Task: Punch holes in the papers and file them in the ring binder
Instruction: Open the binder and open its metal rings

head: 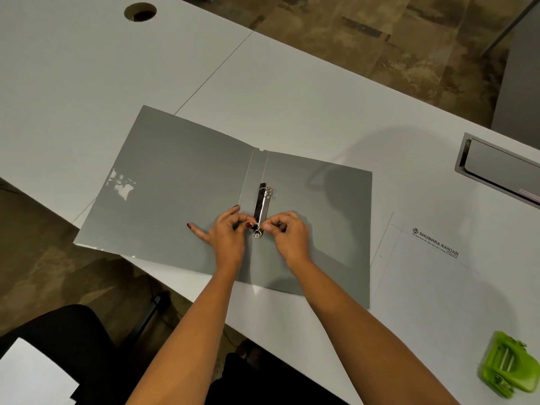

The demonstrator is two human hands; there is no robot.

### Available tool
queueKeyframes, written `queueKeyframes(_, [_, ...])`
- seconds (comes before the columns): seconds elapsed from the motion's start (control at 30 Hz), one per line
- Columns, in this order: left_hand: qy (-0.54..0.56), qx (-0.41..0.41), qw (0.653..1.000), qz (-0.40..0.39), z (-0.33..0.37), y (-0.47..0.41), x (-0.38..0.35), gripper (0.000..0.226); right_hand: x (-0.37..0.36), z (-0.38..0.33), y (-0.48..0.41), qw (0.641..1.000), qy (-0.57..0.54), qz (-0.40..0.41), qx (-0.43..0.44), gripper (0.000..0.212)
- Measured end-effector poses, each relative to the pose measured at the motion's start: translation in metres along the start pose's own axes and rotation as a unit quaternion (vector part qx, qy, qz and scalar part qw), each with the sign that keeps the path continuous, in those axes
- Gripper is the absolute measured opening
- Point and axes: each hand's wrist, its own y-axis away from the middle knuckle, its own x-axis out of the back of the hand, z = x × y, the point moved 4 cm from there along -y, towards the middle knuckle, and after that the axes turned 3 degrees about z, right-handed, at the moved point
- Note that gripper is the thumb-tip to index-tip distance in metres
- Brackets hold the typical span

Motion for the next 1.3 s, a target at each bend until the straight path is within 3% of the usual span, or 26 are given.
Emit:
queueKeyframes(0.47, [0.022,-0.022,1.000,-0.007,0.006,0.004,0.008,0.021,0.007,0.003,0.002,0.999,-0.039,-0.005,0.017,0.005])
queueKeyframes(0.8, [-0.077,-0.116,0.990,0.005,0.009,0.017,0.008,0.022,0.014,0.005,0.011,0.996,-0.070,-0.031,0.039,0.016])
queueKeyframes(1.1, [-0.080,-0.183,0.980,-0.014,0.024,0.038,-0.001,0.028,0.063,0.013,0.040,0.995,-0.053,0.077,0.021,0.014])
queueKeyframes(1.3, [-0.043,-0.248,0.964,-0.086,0.044,0.073,-0.028,0.033,0.113,0.018,0.073,0.985,-0.023,0.166,0.027,0.013])
